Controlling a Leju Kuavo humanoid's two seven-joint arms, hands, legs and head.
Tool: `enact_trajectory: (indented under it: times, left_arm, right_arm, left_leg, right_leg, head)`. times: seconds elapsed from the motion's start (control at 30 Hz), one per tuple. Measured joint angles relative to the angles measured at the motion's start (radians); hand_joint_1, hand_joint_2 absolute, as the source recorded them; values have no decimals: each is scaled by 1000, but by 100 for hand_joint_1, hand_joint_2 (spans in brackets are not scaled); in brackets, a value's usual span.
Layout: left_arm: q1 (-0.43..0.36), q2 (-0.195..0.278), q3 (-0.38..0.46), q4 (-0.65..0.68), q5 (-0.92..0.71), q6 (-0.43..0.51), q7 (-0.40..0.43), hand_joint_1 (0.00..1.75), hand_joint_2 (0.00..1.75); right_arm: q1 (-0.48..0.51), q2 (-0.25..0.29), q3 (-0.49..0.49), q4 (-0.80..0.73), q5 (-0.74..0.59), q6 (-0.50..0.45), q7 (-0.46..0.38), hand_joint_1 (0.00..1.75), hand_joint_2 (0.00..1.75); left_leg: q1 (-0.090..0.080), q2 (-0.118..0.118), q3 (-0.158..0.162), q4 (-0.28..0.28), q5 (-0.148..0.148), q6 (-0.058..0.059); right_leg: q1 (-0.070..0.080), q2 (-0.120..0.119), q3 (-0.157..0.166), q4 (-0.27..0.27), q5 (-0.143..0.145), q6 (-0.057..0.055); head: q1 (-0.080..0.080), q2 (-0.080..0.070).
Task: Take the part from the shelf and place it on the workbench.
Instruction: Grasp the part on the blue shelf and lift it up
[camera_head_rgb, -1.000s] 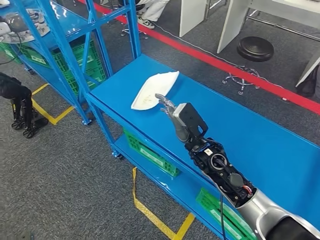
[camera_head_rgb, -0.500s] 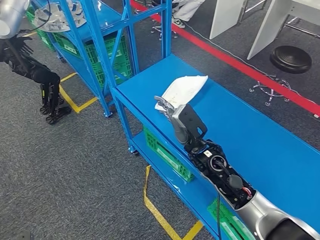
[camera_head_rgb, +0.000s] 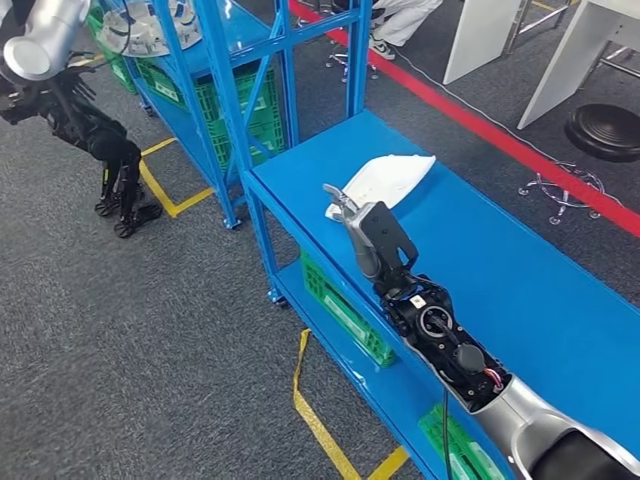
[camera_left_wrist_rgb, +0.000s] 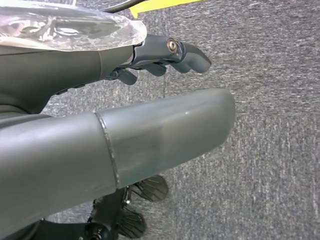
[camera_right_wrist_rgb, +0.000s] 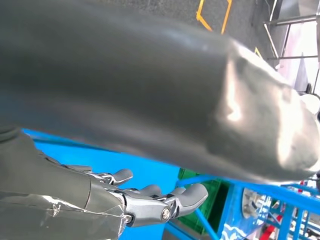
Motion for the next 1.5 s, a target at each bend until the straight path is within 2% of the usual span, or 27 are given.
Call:
enact_trajectory:
  times: [0.1,0.13,0.43,0.53,1.5]
  left_arm:
    - [3,3,0,0,5,-6,0,0,0]
    - [4,4,0,0,6,-7,0,0,0]
    - [8,6,0,0,9,-7,0,0,0]
    - [9,6,0,0,9,-7,0,0,0]
    - [11,6,2,0,14,-9,-13,0,0]
  right_arm:
    - [-2,0,-3,6,1,0,2,0,0]
    - [-2,0,-4,7,2,1,2,0,0]
    - [-13,0,-6,20,2,3,2,0,0]
    - [-13,0,-6,22,2,3,2,0,0]
    - [-11,0,-6,21,4,3,19,0,0]
  left_leg:
    - [-1,-2,3,-2,1,1]
    - [-2,-3,3,-2,1,3]
    - [-4,-5,3,-1,-2,14]
    - [-5,-5,3,0,-2,14]
    - [2,-4,3,0,-2,14]
  right_leg:
    - [3,1,2,1,-4,-16]
    - [3,0,3,-1,-2,-16]
    - [1,0,11,-15,4,8]
    - [1,0,11,-15,4,12]
    - [6,0,11,-15,3,12]
  head:
    - [4,0]
    - [4,0]
    - [4,0]
    - [4,0]
    - [4,0]
